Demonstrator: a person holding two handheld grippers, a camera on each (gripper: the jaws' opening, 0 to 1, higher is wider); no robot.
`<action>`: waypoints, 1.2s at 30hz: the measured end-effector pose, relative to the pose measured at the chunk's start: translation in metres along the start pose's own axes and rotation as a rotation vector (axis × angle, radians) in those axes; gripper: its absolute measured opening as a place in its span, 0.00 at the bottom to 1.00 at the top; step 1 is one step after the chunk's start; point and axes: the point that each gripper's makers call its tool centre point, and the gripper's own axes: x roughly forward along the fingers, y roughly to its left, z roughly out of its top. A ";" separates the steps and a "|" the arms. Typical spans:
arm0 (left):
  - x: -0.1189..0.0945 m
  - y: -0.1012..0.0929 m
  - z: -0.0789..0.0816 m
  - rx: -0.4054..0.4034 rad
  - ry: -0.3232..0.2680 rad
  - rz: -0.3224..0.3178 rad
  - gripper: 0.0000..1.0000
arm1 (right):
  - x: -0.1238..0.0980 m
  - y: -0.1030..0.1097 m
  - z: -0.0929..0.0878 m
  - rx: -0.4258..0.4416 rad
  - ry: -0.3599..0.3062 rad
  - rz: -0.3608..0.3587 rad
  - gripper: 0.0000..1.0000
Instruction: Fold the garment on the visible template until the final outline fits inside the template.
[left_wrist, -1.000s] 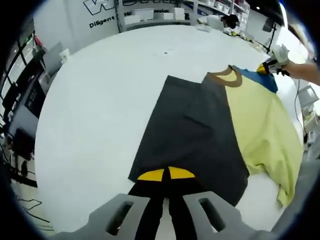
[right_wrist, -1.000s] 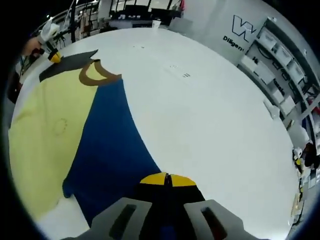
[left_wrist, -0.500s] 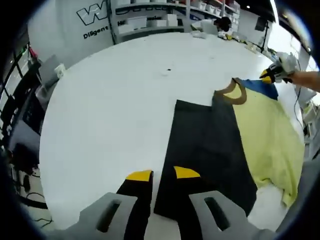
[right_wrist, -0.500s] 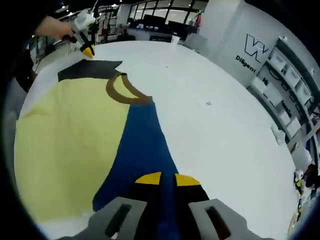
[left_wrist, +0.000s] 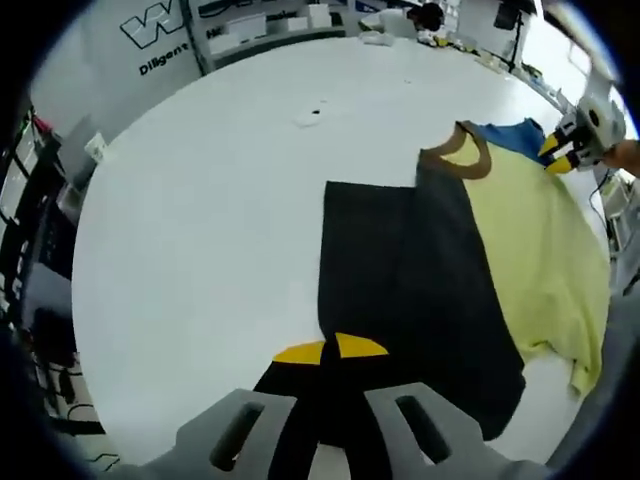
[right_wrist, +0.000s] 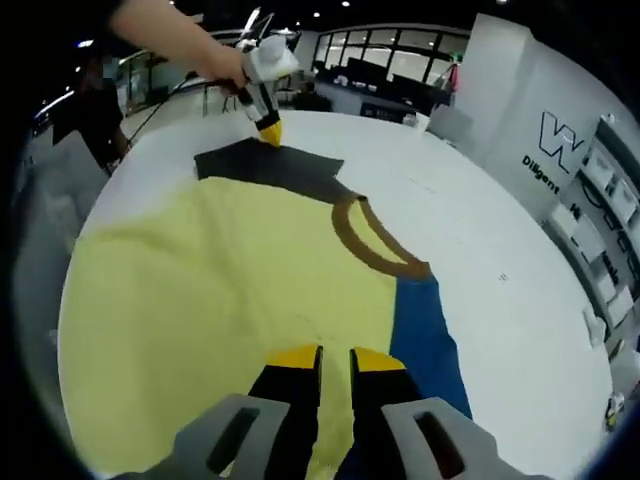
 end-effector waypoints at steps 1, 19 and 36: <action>-0.007 0.002 -0.001 -0.007 -0.005 0.003 0.06 | 0.003 0.007 -0.001 -0.025 0.015 0.016 0.05; -0.110 0.008 -0.082 -0.361 0.011 0.027 0.05 | 0.008 0.015 -0.015 -0.017 0.065 0.037 0.04; -0.077 0.050 -0.073 0.296 -0.054 0.157 0.15 | 0.003 0.018 -0.020 -0.001 0.085 0.032 0.04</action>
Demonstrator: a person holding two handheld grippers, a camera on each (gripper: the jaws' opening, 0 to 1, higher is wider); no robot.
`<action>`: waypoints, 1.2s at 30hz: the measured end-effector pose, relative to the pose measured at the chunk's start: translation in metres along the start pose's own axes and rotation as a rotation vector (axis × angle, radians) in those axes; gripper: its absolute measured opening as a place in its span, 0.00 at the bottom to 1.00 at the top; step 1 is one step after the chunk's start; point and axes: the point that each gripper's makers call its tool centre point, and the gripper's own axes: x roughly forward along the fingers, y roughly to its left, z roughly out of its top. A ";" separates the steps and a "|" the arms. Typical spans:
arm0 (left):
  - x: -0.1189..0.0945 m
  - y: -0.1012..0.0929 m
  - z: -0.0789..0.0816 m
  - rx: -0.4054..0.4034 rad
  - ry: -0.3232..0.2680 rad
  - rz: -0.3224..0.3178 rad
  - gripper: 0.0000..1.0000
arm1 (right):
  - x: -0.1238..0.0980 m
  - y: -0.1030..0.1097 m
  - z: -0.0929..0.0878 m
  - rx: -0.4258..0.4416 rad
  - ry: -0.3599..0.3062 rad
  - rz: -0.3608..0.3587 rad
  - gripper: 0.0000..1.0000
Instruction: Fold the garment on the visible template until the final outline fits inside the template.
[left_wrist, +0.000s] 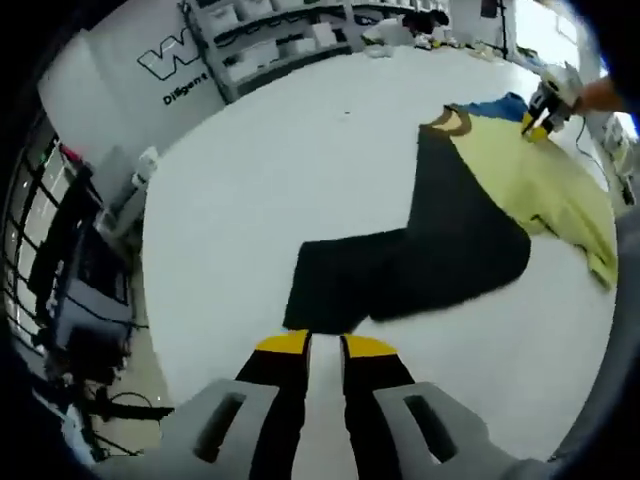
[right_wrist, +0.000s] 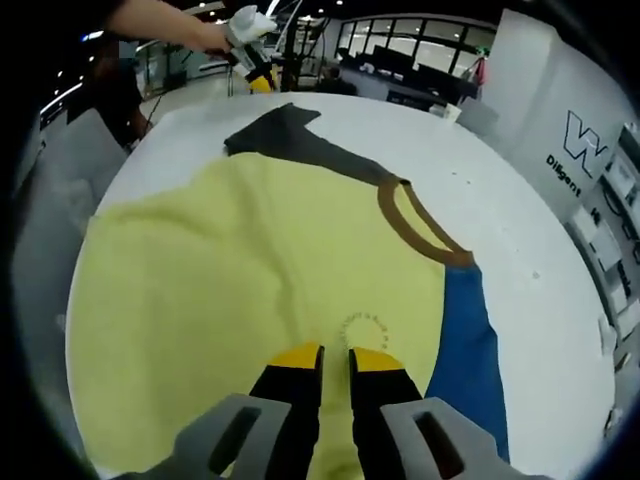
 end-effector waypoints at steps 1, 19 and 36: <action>0.003 0.000 -0.003 0.039 0.026 -0.008 0.17 | 0.000 0.000 0.000 0.001 0.000 0.001 0.04; 0.038 0.005 -0.013 0.470 0.068 -0.194 0.16 | 0.004 0.000 0.001 0.008 0.005 0.007 0.03; 0.000 -0.018 -0.046 0.298 0.110 -0.244 0.00 | 0.004 -0.002 -0.003 0.035 0.011 0.002 0.02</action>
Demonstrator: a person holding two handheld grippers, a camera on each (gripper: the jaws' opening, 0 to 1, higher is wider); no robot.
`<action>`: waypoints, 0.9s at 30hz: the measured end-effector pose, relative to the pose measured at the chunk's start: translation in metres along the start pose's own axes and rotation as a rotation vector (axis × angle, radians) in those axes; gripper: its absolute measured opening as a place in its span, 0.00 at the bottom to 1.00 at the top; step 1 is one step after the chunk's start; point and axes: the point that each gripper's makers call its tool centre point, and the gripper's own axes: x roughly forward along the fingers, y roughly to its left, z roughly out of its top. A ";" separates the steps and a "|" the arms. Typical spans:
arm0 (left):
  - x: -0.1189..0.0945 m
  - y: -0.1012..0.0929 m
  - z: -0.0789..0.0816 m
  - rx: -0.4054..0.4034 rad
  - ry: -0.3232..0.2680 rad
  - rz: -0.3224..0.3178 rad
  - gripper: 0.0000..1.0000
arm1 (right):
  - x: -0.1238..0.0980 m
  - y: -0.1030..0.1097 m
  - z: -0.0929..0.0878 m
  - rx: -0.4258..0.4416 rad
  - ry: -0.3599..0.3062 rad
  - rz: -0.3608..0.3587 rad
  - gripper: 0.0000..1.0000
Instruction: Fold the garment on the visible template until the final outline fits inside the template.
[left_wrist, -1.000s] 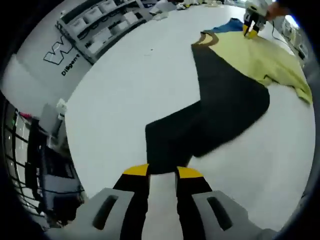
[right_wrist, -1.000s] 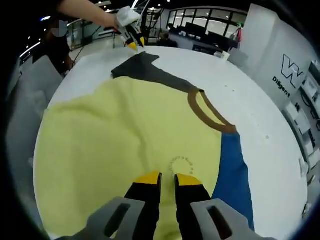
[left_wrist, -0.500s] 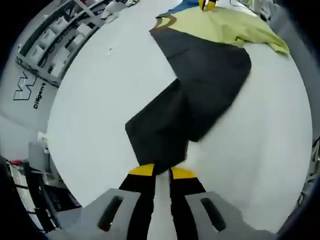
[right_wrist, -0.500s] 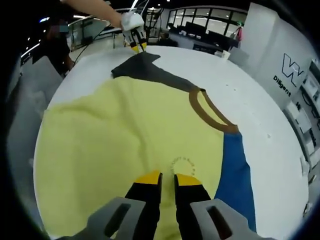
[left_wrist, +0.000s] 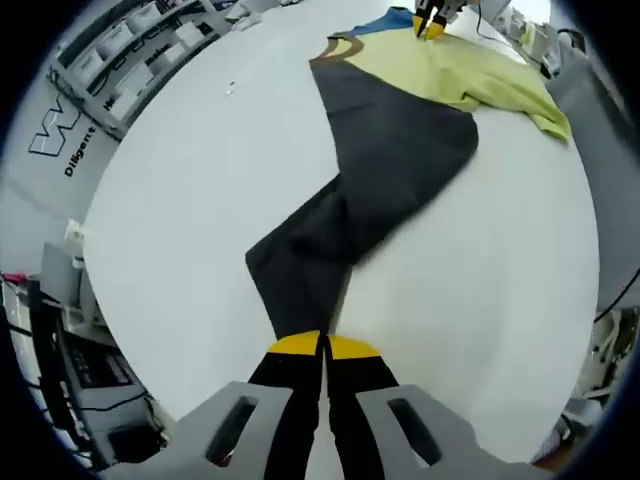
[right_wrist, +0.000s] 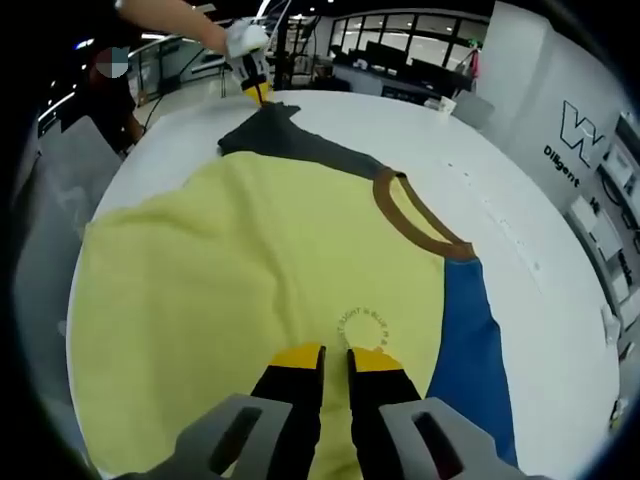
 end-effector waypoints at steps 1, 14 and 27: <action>-0.006 -0.006 -0.002 -0.007 0.003 -0.006 0.00 | 0.000 0.000 0.000 -0.001 0.002 0.001 0.02; -0.075 -0.080 -0.003 -0.262 -0.002 -0.214 0.00 | 0.001 0.000 0.000 0.016 -0.001 -0.001 0.00; -0.121 -0.087 -0.008 -0.623 -0.082 -0.376 0.00 | 0.002 -0.001 0.000 0.019 0.009 -0.002 0.00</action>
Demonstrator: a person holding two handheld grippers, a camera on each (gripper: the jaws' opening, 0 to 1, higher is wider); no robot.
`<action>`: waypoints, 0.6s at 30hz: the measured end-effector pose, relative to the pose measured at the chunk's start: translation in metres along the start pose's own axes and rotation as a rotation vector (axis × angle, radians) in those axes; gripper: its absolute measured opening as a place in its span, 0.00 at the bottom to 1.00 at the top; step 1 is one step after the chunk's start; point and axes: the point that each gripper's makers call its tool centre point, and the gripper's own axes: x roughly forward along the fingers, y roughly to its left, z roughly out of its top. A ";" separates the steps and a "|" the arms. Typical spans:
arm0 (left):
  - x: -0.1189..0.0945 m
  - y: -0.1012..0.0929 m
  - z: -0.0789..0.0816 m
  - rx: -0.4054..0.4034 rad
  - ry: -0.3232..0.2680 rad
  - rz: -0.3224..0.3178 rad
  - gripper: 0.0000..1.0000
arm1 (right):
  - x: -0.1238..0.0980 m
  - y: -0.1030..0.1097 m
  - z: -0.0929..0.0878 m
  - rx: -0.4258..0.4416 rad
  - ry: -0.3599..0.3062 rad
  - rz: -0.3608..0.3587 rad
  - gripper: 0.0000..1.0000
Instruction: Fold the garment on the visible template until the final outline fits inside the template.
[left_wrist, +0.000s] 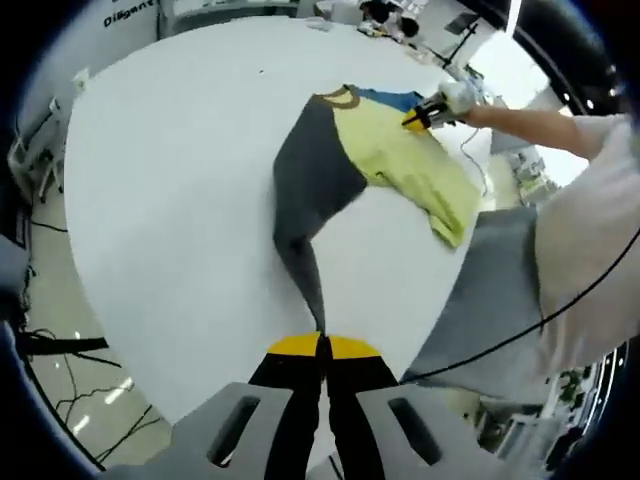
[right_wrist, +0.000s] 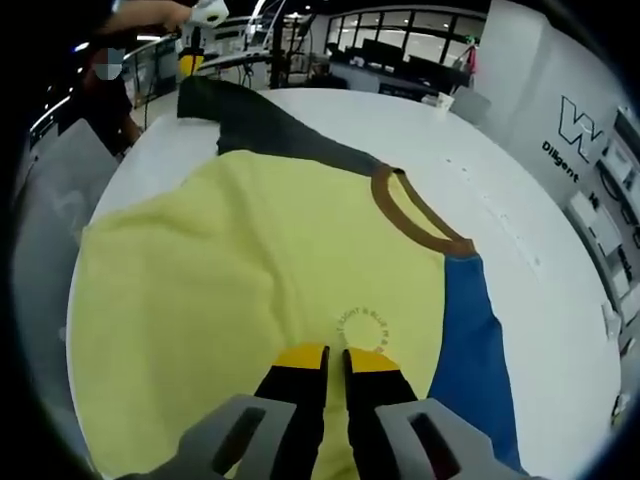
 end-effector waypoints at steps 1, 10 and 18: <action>-0.002 0.005 0.000 -0.017 0.000 0.001 0.00 | 0.000 0.000 0.000 0.001 0.000 0.000 0.00; -0.022 0.033 0.015 -0.131 -0.028 0.019 0.00 | 0.001 -0.001 -0.001 -0.007 0.002 0.006 0.00; -0.045 0.031 0.010 -0.202 -0.024 -0.031 0.00 | 0.002 -0.002 -0.001 -0.028 0.017 -0.002 0.00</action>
